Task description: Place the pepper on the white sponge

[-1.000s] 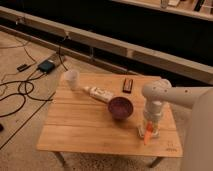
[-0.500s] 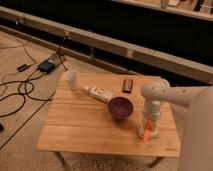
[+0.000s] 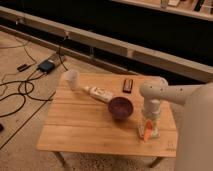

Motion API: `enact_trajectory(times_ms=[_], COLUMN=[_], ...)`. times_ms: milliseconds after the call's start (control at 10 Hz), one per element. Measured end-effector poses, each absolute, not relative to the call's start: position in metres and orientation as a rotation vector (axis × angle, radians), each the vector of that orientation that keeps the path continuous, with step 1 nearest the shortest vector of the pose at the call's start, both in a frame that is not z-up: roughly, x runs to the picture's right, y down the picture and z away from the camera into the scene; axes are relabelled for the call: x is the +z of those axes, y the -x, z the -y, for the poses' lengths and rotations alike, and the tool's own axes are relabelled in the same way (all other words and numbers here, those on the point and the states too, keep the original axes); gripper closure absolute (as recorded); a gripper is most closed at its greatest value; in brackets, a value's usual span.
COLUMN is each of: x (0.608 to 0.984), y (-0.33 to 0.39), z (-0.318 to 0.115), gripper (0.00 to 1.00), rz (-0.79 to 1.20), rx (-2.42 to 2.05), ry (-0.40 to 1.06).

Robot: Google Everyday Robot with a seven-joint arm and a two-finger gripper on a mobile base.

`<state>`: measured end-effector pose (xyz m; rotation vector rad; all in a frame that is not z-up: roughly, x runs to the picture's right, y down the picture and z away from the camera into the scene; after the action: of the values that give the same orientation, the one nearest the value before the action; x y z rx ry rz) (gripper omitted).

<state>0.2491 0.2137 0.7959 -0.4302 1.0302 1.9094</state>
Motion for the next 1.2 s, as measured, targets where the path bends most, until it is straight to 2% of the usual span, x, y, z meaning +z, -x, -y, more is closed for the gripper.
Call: enact_trajectory(times_ms=[500,900,1200], x=[0.789,0.773,0.773], y=[-0.247,-0.211,-0.213], z=[-0.203,-0.164,-0.166], gripper=[0.37,0.37,0.37], rz=[-1.025,-0.91,-0.912], rx=[1.904,1.89,1.889], ry=[0.405,0.436,0.438])
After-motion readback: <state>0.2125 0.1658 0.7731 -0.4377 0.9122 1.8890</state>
